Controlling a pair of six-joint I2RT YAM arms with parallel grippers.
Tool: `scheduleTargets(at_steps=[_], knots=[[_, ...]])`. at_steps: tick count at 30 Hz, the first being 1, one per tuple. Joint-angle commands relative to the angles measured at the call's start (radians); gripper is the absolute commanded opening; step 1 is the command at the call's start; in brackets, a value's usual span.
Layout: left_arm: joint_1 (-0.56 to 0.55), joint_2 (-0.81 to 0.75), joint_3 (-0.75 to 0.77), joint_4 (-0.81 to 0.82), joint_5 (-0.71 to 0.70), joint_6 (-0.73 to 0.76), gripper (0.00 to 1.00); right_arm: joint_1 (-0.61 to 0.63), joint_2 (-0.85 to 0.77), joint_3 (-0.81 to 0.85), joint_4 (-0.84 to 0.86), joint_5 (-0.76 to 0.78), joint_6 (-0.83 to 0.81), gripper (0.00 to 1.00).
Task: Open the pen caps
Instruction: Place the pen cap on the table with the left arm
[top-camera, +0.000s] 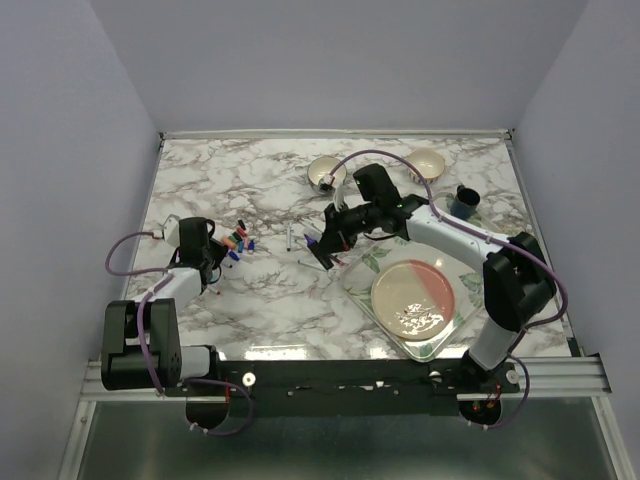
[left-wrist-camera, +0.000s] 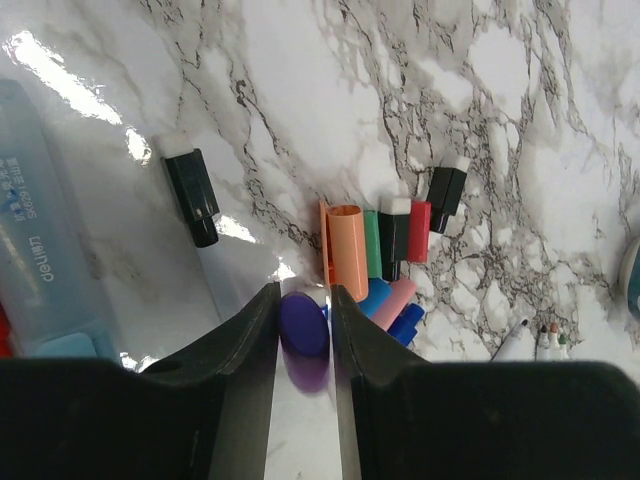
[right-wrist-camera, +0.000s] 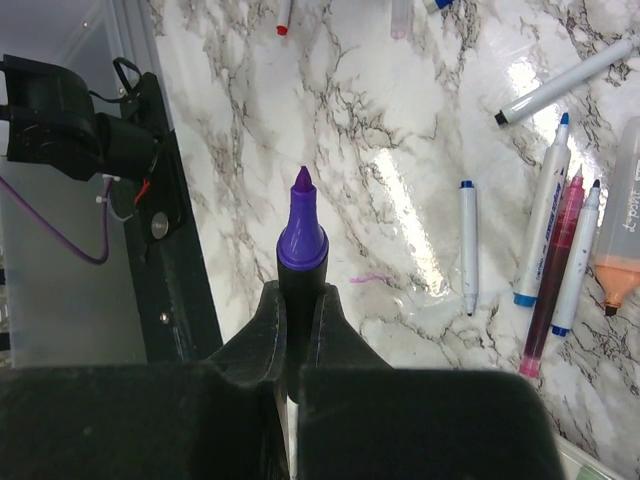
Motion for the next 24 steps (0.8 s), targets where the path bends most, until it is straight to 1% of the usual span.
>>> scheduleTargets(at_steps=[1,10,14,15,17,18,21,23,24], knots=[[0.010,0.020,0.033,0.023,-0.005,0.025,0.37,-0.007,0.005,0.032,-0.021,-0.024,-0.010,0.01],[0.020,0.015,0.037,0.019,0.010,0.021,0.43,-0.011,0.008,0.036,-0.030,-0.006,-0.025,0.01],[0.021,-0.025,0.037,0.003,0.018,0.021,0.50,-0.011,0.034,0.061,-0.066,0.084,-0.091,0.01],[0.023,-0.034,0.036,0.000,0.018,0.021,0.51,-0.011,0.046,0.070,-0.076,0.124,-0.102,0.01],[0.024,-0.061,0.034,-0.010,0.016,0.021,0.57,-0.011,0.066,0.095,-0.106,0.157,-0.128,0.01],[0.024,-0.071,0.034,-0.013,0.016,0.022,0.57,-0.011,0.090,0.105,-0.115,0.184,-0.134,0.01],[0.027,-0.107,0.034,-0.033,0.016,0.028,0.63,-0.011,0.144,0.150,-0.158,0.216,-0.165,0.01],[0.032,-0.137,0.034,-0.046,0.024,0.035,0.64,-0.011,0.173,0.185,-0.182,0.253,-0.187,0.01],[0.033,-0.149,0.034,-0.053,0.028,0.033,0.67,-0.011,0.186,0.197,-0.193,0.264,-0.196,0.01]])
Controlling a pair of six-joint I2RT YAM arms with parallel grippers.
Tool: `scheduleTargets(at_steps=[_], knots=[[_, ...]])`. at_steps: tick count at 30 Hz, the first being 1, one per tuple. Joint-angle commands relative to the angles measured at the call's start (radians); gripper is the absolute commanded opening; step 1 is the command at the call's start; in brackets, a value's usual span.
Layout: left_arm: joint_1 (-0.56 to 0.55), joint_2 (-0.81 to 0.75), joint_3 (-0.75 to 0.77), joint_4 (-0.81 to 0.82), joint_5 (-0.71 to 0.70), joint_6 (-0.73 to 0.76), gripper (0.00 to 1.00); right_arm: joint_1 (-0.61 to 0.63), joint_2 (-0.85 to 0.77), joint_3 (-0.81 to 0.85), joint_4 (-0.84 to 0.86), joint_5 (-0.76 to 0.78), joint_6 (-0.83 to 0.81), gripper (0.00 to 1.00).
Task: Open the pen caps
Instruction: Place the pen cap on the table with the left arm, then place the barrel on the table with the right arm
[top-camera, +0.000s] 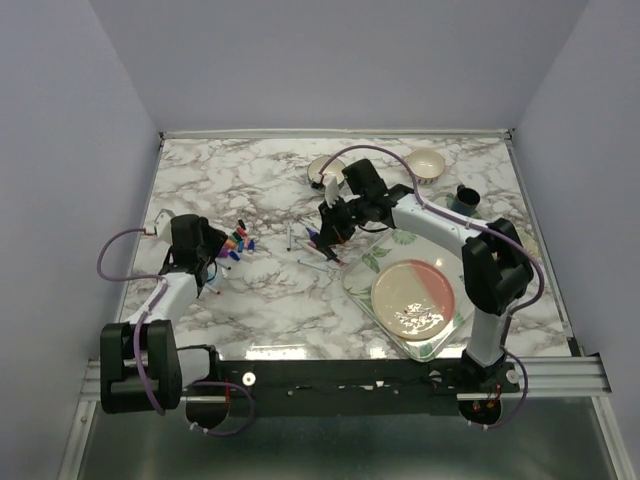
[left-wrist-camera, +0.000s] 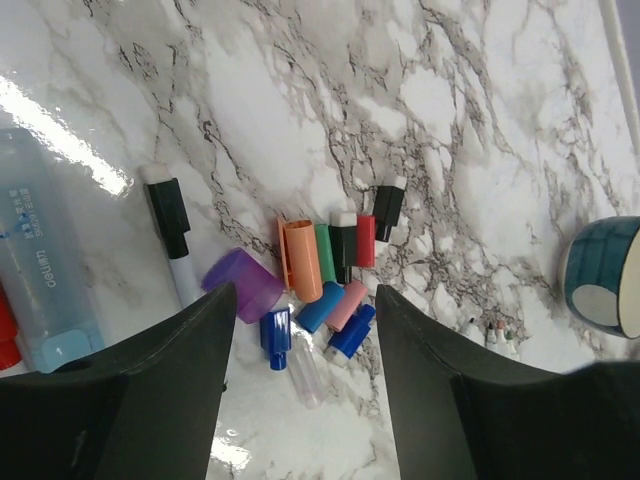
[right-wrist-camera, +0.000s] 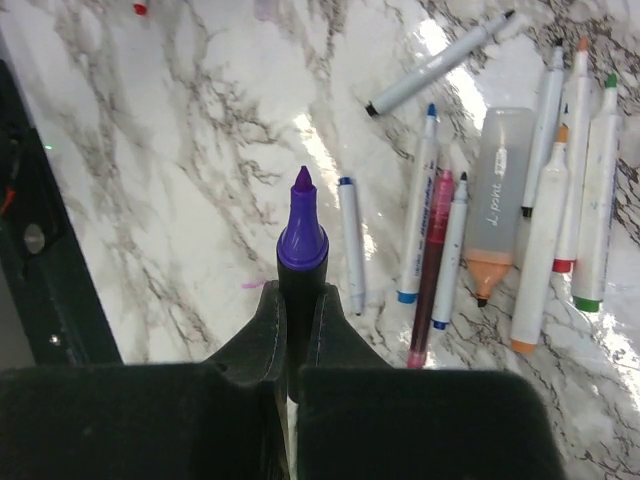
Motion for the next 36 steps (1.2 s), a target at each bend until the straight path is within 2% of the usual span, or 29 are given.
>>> scheduleTargets(at_steps=[1,5,7,11,14,25,30,31,36], knots=[[0.017,-0.073,0.021,-0.040,0.027,0.020,0.67,-0.004,0.093,0.082,-0.114,0.126,-0.082,0.01],[0.022,-0.165,-0.001,-0.063,0.057,0.020,0.80,-0.002,0.136,0.129,-0.132,0.162,-0.099,0.01],[0.022,-0.200,-0.014,-0.071,0.058,0.015,0.81,-0.002,0.159,0.170,-0.151,0.195,-0.114,0.01],[0.025,-0.289,-0.037,-0.148,0.052,0.020,0.96,0.006,0.219,0.226,-0.187,0.205,-0.125,0.04],[0.026,-0.338,-0.065,-0.178,0.049,0.011,0.99,0.033,0.239,0.249,-0.197,0.248,-0.148,0.06],[0.028,-0.418,-0.108,-0.251,0.049,-0.025,0.99,0.050,0.360,0.376,-0.270,0.347,-0.183,0.13],[0.028,-0.417,-0.111,-0.252,0.043,-0.029,0.99,0.050,0.361,0.382,-0.279,0.344,-0.188,0.23],[0.029,-0.414,-0.111,-0.252,0.043,-0.035,0.99,0.050,0.359,0.381,-0.281,0.340,-0.188,0.28],[0.037,-0.366,-0.097,-0.241,0.049,-0.039,0.99,0.050,0.333,0.381,-0.287,0.331,-0.189,0.30]])
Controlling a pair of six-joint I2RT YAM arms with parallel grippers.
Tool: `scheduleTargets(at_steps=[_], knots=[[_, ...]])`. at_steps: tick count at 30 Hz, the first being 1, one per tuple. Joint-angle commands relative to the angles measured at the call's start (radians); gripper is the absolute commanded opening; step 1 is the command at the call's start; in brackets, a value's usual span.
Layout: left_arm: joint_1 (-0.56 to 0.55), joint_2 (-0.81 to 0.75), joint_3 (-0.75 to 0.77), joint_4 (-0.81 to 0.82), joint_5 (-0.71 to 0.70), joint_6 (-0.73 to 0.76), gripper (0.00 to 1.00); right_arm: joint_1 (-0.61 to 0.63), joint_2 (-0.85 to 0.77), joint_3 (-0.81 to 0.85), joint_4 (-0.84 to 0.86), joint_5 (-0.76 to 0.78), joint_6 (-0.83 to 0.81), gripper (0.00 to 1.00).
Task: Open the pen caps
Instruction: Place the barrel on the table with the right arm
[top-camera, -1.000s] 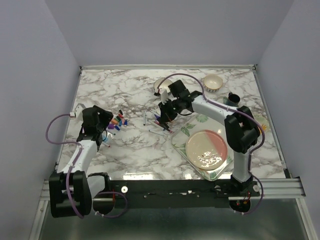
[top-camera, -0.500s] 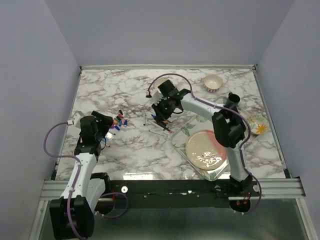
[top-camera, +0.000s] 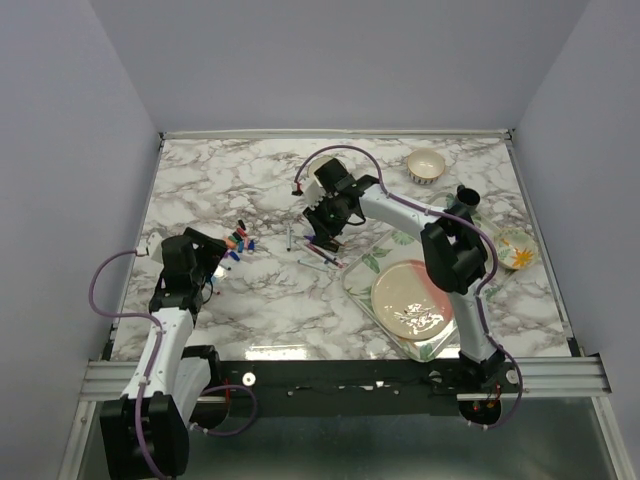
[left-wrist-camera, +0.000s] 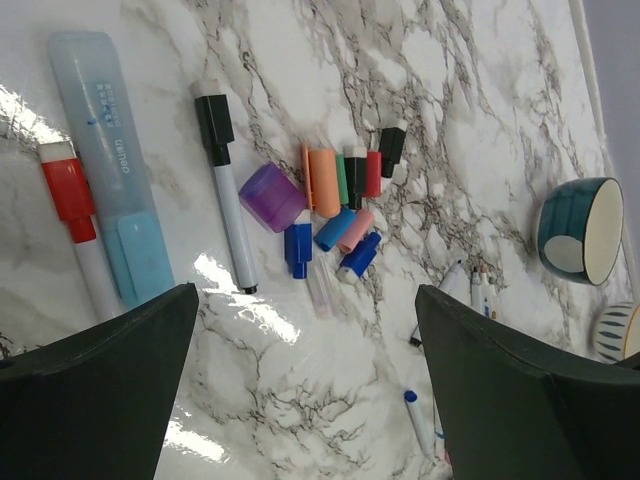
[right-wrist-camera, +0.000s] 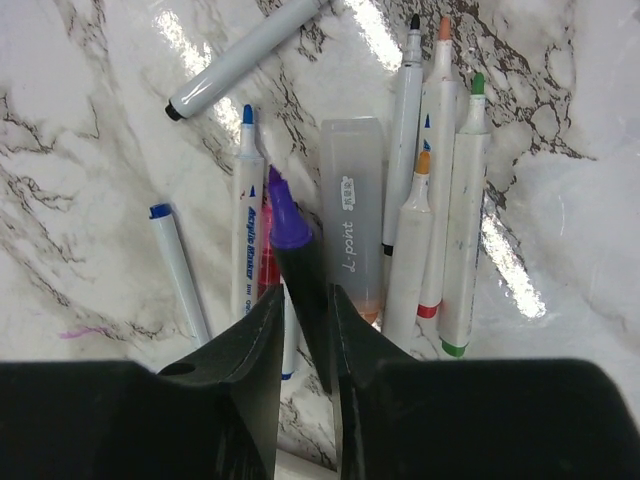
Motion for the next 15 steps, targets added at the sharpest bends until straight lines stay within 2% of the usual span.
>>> scheduleTargets(at_steps=[1,10,15], knots=[[0.015,0.042,0.011,-0.002,0.008,-0.007,0.99,0.002,-0.008,0.024,-0.035,0.005,-0.011,0.30],[0.021,0.108,0.071,-0.062,-0.055,-0.018,0.98,0.002,-0.109,0.001,-0.037,-0.041,-0.018,0.31],[0.021,0.183,0.134,-0.125,-0.121,-0.032,0.89,0.002,-0.218,-0.048,-0.026,-0.103,-0.034,0.31]])
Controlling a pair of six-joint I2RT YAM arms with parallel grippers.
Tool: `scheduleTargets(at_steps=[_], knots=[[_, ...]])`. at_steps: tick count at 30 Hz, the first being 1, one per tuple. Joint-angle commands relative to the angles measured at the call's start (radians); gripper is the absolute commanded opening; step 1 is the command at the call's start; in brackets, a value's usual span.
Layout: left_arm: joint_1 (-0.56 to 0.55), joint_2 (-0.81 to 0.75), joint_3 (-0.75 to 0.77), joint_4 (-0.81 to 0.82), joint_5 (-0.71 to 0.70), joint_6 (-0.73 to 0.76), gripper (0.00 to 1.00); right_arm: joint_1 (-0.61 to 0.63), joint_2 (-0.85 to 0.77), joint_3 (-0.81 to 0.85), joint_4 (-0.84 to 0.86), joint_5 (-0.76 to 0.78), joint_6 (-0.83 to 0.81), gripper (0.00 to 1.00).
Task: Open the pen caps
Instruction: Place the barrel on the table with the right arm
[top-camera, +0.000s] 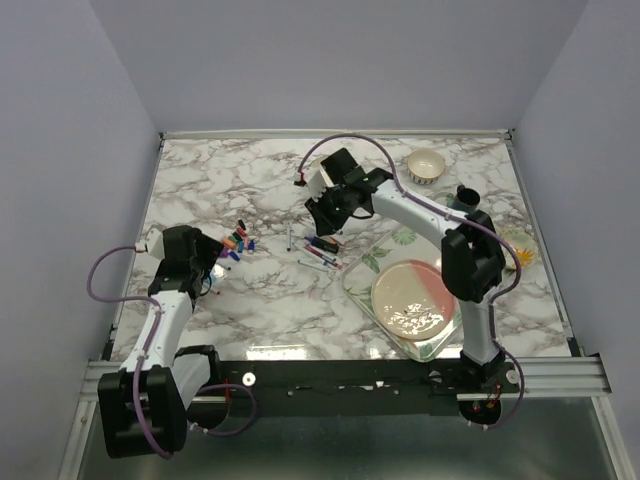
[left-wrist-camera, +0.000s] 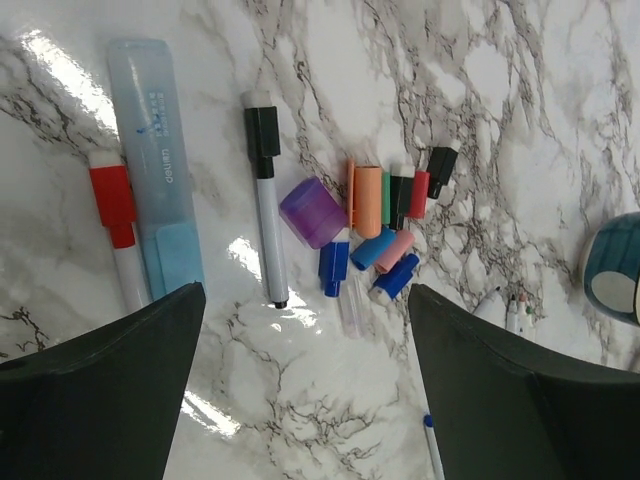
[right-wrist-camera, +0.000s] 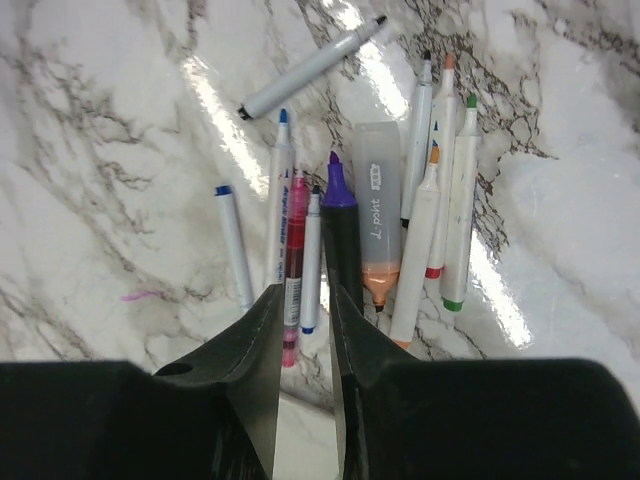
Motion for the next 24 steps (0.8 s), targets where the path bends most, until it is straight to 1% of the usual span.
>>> scheduleTargets(at_steps=[1,2,3,4,5,6,8,9,16,24], knots=[[0.009,0.071,0.083,-0.087,-0.113,-0.024,0.86,0.002,-0.144,-0.056,0.001,-0.101,-0.028,0.31],[0.009,0.115,0.099,-0.127,-0.126,-0.027,0.79,0.002,-0.156,-0.065,0.004,-0.112,-0.026,0.31],[0.009,0.137,0.129,-0.144,-0.135,-0.028,0.77,0.002,-0.179,-0.076,0.009,-0.121,-0.028,0.31],[0.010,0.160,0.142,-0.152,-0.141,-0.022,0.73,0.002,-0.188,-0.084,0.009,-0.135,-0.028,0.31],[0.009,0.202,0.152,-0.162,-0.147,-0.015,0.63,0.000,-0.195,-0.097,0.009,-0.140,-0.028,0.31],[0.009,0.222,0.174,-0.162,-0.147,-0.006,0.58,0.000,-0.208,-0.102,0.009,-0.147,-0.028,0.31],[0.009,0.276,0.191,-0.159,-0.146,0.010,0.49,0.000,-0.219,-0.113,0.012,-0.158,-0.026,0.31],[0.009,0.290,0.206,-0.159,-0.150,0.014,0.47,0.000,-0.222,-0.114,0.012,-0.163,-0.026,0.31],[0.009,0.423,0.303,-0.184,-0.212,0.054,0.46,0.000,-0.244,-0.122,0.009,-0.187,-0.020,0.31],[0.009,0.580,0.399,-0.213,-0.206,0.074,0.47,0.000,-0.251,-0.131,0.010,-0.210,-0.016,0.31]])
